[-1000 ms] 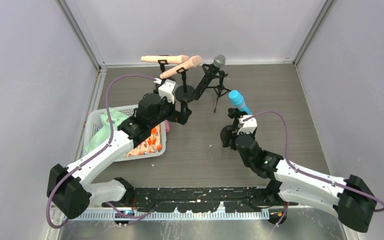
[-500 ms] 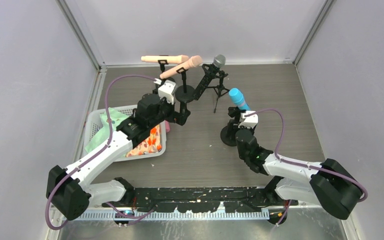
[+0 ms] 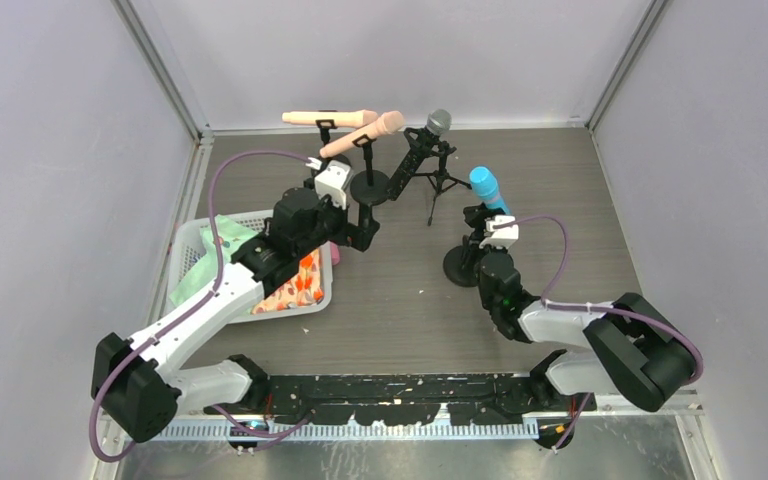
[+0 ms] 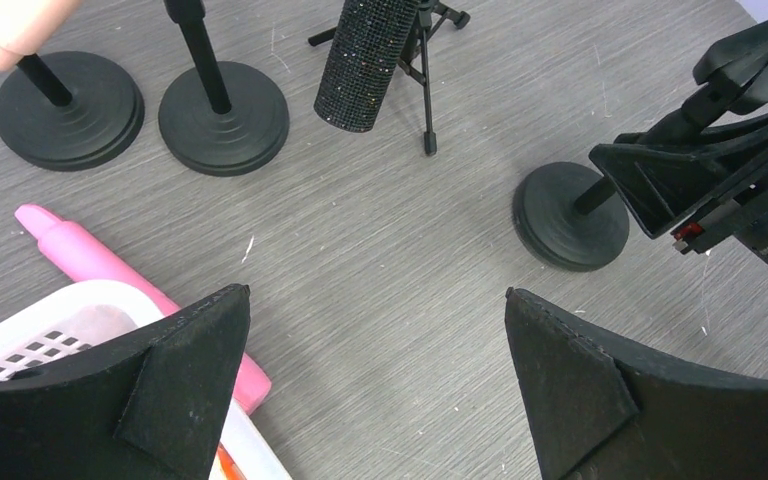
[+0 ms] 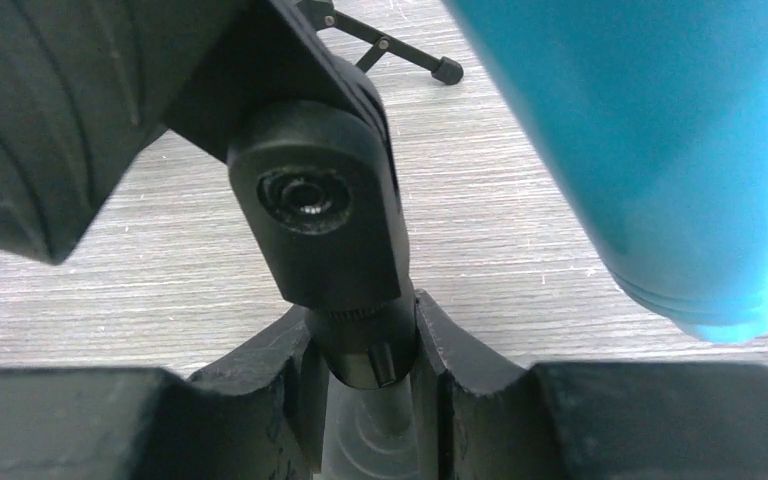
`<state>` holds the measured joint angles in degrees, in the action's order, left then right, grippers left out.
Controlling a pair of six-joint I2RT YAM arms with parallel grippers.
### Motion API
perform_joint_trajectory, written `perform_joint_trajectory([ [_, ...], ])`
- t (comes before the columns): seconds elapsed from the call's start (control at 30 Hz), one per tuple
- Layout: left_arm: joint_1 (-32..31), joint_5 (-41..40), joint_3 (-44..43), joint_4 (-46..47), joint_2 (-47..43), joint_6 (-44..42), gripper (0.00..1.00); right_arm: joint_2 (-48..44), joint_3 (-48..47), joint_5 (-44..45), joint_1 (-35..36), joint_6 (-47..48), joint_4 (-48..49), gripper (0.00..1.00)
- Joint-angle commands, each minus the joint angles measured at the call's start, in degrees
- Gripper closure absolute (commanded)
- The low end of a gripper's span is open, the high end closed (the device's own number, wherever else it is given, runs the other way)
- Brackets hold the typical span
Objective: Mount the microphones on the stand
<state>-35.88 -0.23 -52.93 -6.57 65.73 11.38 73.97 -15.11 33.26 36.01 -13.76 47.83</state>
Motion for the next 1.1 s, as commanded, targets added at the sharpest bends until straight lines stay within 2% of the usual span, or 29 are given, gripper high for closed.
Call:
perform_joint_trajectory([
  [0.0, 0.3, -1.0, 0.6, 0.4, -2.5, -0.8, 0.0, 2.0, -0.7, -1.1, -1.1, 1.7, 8.4, 0.87],
  [0.17, 0.3, -1.3, 0.6, -0.4, -2.7, -0.1, 0.0, 4.7, -4.3, -1.2, -5.6, 3.8, 10.0, 0.99],
  [0.5, 0.3, -3.6, 2.3, -1.4, -5.0, 2.1, 0.0, 17.3, -18.8, -9.5, -17.8, 6.0, 10.5, 0.99],
  [0.93, 0.4, -6.3, 3.5, -1.1, -6.4, 2.9, 0.0, 33.3, -29.2, -19.7, -18.5, 5.8, 16.4, 0.99],
  [1.0, 0.3, -7.0, 3.9, -1.2, -6.9, 3.0, 0.0, 33.9, -30.2, -20.6, -18.4, 5.9, 15.5, 0.94],
  [1.07, 0.3, -7.9, 4.3, -1.3, -7.3, 3.1, 0.0, 33.5, -30.1, -21.0, -18.5, 5.6, 15.0, 0.79],
])
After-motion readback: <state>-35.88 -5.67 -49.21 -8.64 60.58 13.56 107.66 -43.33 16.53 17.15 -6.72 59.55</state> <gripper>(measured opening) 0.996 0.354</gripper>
